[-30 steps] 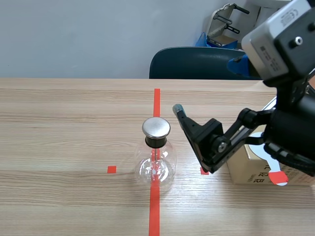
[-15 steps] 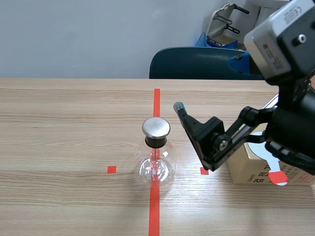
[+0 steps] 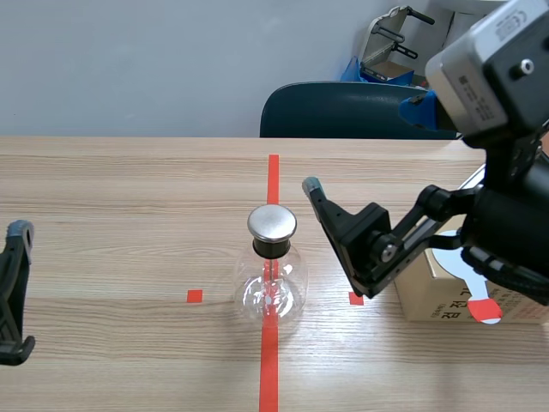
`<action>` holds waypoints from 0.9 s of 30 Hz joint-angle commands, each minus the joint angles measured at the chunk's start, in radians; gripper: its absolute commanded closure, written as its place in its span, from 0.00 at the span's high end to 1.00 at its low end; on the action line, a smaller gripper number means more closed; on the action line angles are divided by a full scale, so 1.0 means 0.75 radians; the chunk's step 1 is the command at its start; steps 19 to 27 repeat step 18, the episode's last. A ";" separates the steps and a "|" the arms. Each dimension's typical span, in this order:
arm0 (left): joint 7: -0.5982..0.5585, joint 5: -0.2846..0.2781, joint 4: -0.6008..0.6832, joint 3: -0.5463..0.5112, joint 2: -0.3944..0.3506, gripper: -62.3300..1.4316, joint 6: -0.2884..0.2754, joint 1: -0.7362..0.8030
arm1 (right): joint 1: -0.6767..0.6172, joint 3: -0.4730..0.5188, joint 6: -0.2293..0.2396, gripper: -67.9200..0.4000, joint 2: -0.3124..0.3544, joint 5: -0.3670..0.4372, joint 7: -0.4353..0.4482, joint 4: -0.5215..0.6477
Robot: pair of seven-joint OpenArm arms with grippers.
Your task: Do the electroscope experiment
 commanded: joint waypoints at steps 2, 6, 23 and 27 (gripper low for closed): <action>0.008 -0.009 0.019 0.023 -0.039 0.79 0.009 0.011 | 0.001 0.017 -0.005 1.00 0.002 0.008 0.023 0.002; 0.016 -0.009 0.019 0.026 -0.042 0.79 0.009 0.011 | 0.001 0.017 -0.005 1.00 0.002 0.009 0.023 0.002; 0.052 -0.009 0.019 0.026 -0.042 0.79 0.009 0.011 | 0.001 0.017 -0.005 1.00 0.002 0.009 0.024 0.002; 0.052 -0.009 0.019 0.026 -0.042 0.79 0.009 0.011 | 0.001 0.017 -0.005 1.00 0.002 0.009 0.024 0.002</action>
